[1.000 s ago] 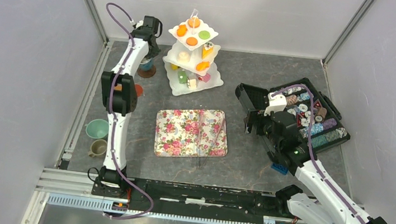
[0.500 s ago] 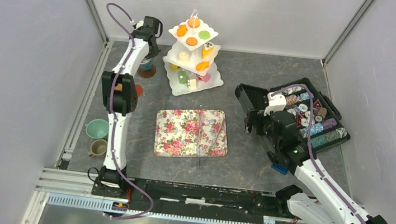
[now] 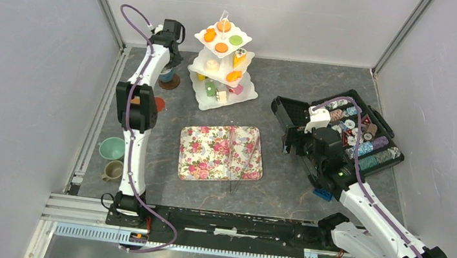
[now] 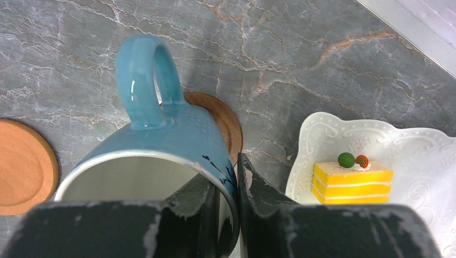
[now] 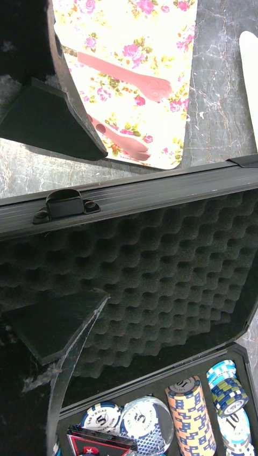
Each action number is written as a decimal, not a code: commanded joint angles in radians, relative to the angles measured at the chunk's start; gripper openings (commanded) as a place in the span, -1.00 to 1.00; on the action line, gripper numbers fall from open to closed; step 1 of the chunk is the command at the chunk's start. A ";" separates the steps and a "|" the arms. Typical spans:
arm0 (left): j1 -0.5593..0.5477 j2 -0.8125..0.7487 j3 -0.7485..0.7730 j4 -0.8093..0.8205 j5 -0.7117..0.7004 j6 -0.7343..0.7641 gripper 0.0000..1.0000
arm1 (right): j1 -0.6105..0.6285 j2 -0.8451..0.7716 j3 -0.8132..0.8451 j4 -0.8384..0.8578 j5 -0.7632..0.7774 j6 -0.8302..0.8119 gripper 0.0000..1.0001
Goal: Serve the afternoon tea
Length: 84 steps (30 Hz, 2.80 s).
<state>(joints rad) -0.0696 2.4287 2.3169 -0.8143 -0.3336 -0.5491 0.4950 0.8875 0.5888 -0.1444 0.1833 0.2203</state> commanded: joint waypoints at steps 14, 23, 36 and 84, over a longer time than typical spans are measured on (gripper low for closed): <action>0.008 0.010 0.011 0.024 0.034 -0.008 -0.54 | 0.001 -0.005 0.016 0.011 -0.005 0.016 0.96; 0.011 0.010 0.010 0.014 0.030 0.010 -0.46 | 0.001 -0.007 0.015 0.016 -0.010 0.019 0.96; 0.020 -0.112 0.031 0.003 0.043 0.054 0.39 | 0.001 -0.005 0.023 0.030 -0.034 0.028 0.96; 0.281 -0.390 -0.929 0.372 0.359 -0.209 -0.04 | 0.001 -0.027 -0.031 0.059 -0.078 0.040 0.96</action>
<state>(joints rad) 0.2367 2.0003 1.3811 -0.4702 -0.0273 -0.7139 0.4946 0.8581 0.5716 -0.1070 0.1101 0.2501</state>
